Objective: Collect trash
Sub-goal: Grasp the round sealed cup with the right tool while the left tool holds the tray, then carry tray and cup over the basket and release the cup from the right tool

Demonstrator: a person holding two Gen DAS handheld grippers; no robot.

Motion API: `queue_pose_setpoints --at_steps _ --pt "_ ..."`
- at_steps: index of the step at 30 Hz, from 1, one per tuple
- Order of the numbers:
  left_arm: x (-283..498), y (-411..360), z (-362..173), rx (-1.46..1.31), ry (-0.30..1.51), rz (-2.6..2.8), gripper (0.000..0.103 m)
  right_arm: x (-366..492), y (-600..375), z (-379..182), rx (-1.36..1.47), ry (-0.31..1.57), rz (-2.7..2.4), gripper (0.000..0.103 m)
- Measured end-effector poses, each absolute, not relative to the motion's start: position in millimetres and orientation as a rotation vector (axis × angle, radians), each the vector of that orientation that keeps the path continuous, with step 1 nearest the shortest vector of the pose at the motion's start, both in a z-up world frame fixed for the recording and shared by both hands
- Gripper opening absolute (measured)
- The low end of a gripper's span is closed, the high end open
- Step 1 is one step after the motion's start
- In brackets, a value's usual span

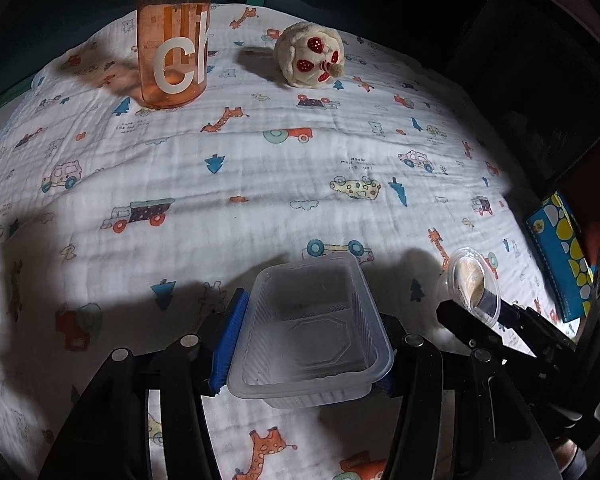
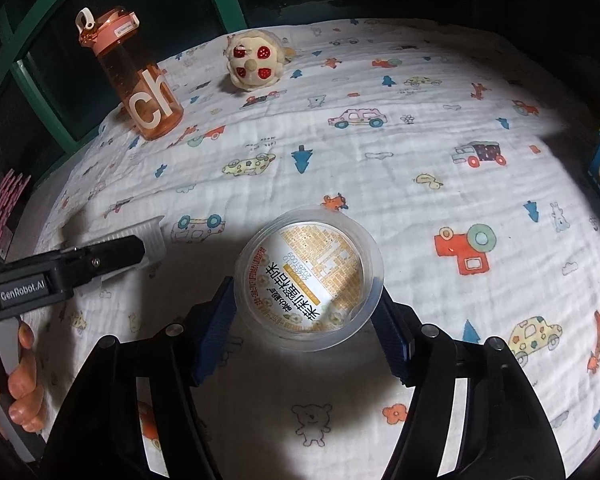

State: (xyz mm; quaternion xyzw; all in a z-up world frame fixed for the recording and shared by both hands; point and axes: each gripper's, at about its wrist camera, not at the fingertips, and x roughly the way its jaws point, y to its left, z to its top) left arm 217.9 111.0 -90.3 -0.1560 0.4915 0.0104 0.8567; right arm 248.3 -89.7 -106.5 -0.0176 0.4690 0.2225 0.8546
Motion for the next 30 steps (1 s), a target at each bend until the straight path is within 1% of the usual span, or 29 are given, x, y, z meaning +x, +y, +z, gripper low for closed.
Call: queue_pose_setpoints --at_steps 6,16,30 --pt "205.4 102.3 -91.0 -0.271 1.013 0.004 0.053 231.9 -98.4 -95.2 -0.041 0.961 0.471 0.065" --pt "183.1 86.6 -87.5 -0.277 0.99 -0.035 0.053 184.0 -140.5 -68.0 0.021 0.916 0.428 0.065" --pt "149.9 2.2 -54.4 -0.226 0.94 -0.205 0.053 112.2 -225.2 -37.5 0.063 0.878 0.265 0.065"
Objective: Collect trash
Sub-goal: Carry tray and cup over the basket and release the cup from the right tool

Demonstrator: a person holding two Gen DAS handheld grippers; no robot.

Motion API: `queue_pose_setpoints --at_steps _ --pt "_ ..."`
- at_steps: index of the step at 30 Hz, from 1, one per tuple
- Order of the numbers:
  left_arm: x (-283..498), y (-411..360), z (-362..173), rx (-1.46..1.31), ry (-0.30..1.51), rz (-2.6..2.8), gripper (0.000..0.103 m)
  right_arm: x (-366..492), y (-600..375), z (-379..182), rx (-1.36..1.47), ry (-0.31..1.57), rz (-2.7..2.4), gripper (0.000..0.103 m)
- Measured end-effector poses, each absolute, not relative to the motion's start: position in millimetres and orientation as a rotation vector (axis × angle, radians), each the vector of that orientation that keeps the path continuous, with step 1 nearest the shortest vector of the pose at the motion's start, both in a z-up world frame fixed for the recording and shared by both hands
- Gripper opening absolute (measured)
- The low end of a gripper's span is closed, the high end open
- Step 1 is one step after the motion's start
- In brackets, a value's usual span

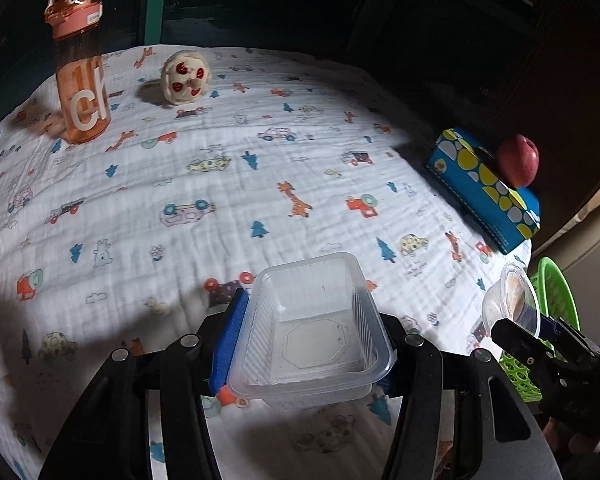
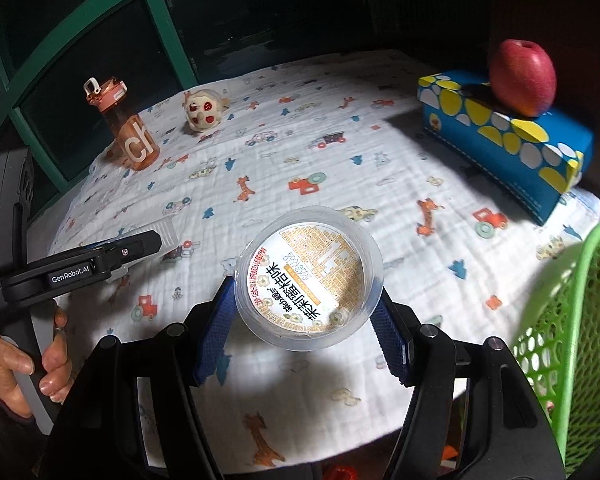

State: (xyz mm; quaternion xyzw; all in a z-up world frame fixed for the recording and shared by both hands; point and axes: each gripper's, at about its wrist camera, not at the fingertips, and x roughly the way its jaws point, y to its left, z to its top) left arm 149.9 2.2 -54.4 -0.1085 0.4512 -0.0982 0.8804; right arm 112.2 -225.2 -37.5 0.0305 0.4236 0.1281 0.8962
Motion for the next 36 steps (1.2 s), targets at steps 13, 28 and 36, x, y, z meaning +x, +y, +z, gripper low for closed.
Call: queue_pose_setpoints --at_steps 13,28,36 --pt "128.6 -82.4 -31.0 -0.148 0.916 -0.336 0.052 64.1 -296.7 -26.3 0.115 0.851 0.148 0.065" --pt "118.9 -179.6 -9.7 -0.053 0.897 -0.5 0.052 24.4 -389.2 -17.7 0.164 0.823 -0.048 0.065" --pt "116.4 -222.9 -1.6 -0.01 0.896 -0.566 0.053 8.4 -432.4 -20.2 0.186 0.836 -0.15 0.065"
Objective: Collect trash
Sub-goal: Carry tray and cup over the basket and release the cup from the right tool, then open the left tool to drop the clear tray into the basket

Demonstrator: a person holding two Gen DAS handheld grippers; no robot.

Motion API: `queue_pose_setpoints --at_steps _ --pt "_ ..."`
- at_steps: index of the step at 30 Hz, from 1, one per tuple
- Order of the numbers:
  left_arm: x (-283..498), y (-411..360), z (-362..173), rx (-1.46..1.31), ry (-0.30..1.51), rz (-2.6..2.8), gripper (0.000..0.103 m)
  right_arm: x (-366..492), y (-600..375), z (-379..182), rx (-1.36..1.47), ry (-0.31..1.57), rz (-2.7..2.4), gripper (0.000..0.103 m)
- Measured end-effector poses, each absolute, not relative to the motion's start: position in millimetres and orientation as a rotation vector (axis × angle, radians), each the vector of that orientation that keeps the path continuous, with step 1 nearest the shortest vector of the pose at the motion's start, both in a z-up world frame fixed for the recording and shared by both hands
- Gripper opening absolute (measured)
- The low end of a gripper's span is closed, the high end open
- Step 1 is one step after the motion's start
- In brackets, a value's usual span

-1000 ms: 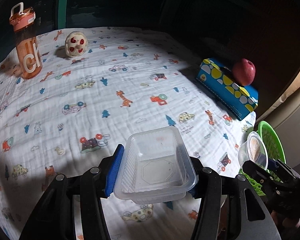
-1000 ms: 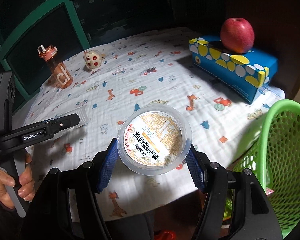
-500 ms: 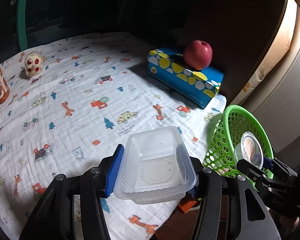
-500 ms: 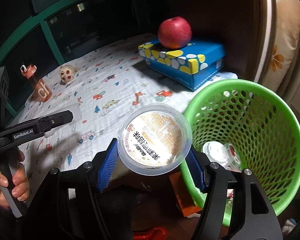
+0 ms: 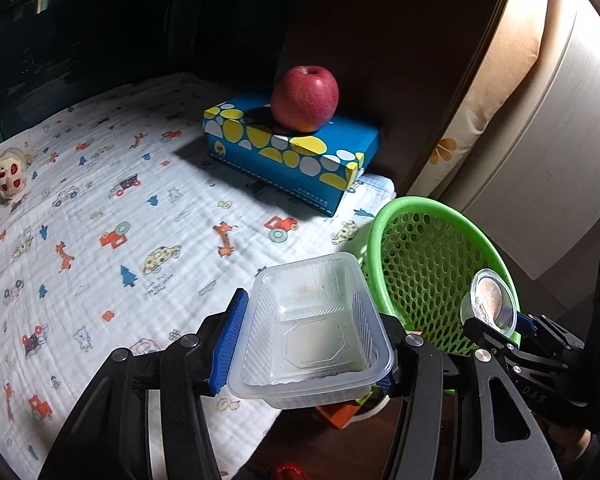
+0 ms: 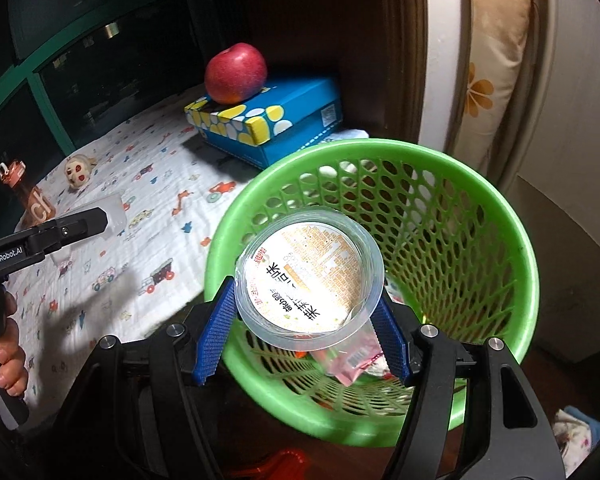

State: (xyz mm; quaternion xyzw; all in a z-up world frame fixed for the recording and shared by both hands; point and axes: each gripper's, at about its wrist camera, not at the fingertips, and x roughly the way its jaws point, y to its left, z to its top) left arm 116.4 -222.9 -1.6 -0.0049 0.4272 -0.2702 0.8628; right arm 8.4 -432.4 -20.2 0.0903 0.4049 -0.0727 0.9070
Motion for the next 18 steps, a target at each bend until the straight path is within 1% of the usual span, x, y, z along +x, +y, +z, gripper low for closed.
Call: queue_pose_setpoints --at_steps 10,13,18 --pt "109.3 -269.8 11.3 0.047 0.873 -0.64 0.053 -4.2 -463.1 -31.7 0.228 0.857 -0.212 0.066" --pt "107.6 -283.3 12.4 0.063 0.868 -0.662 0.053 -8.9 -468.2 -33.5 0.233 0.856 -0.22 0.072" --pt "106.2 -303.2 9.7 0.088 0.875 -0.694 0.053 -18.5 -472.7 -31.7 0.245 0.847 -0.223 0.074"
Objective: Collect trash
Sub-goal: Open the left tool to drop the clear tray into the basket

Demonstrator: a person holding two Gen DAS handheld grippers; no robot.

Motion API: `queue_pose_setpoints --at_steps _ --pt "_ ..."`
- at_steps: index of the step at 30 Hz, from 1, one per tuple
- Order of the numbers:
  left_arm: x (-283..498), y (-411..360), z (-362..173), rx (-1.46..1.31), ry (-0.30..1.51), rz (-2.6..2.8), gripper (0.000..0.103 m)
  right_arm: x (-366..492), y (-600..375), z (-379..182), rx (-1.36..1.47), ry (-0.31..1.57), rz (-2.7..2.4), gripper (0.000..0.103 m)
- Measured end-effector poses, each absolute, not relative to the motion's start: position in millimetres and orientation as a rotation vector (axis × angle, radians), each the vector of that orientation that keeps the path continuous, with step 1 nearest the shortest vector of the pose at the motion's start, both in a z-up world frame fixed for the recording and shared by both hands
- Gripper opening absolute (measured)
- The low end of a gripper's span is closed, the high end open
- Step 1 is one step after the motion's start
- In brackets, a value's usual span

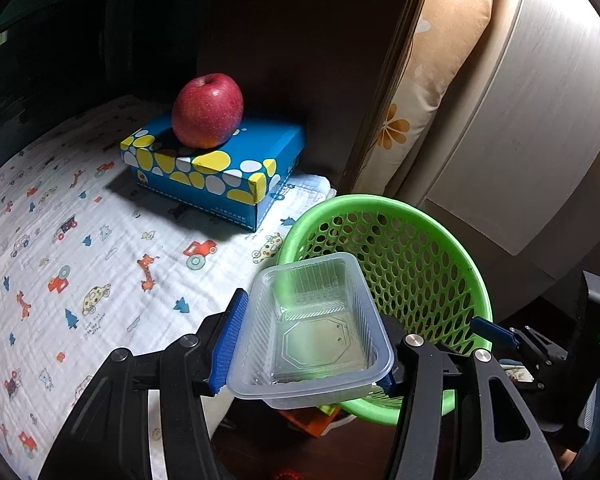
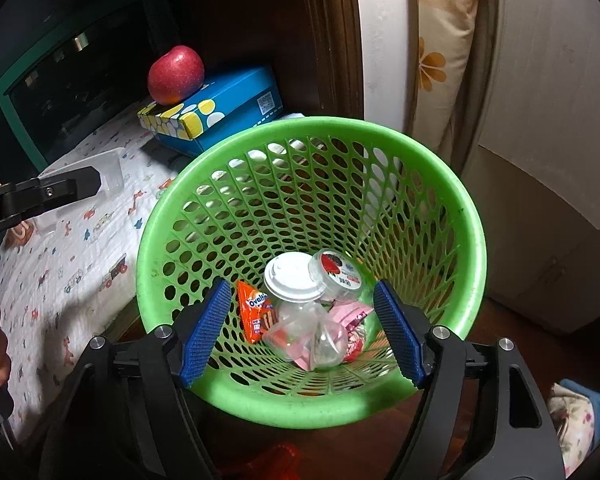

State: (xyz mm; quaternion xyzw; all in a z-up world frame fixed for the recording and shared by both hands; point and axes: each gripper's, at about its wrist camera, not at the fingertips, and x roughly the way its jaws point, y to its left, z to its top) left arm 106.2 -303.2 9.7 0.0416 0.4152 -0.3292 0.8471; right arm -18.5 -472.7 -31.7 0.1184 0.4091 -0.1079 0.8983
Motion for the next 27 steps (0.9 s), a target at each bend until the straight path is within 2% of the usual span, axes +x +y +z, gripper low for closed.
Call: queue_pose_setpoints --at_steps 5,9,19,27 --pt "104.6 -319.9 6.3 0.11 0.878 -0.722 0.053 -30.3 -476.3 -28.8 0.256 0.832 -0.229 0.077" --pt "106.2 -330.8 1.5 0.129 0.883 -0.726 0.059 -39.2 -478.5 -27.5 0.266 0.826 -0.234 0.078" --pt "113.5 -351.0 -13.3 0.149 0.918 -0.746 0.066 -57.9 -483.1 -26.0 0.29 0.81 -0.247 0.079" --pt "113.3 -336.0 -9.0 0.13 0.892 -0.717 0.084 -59.0 -480.5 -26.1 0.293 0.808 -0.238 0.08"
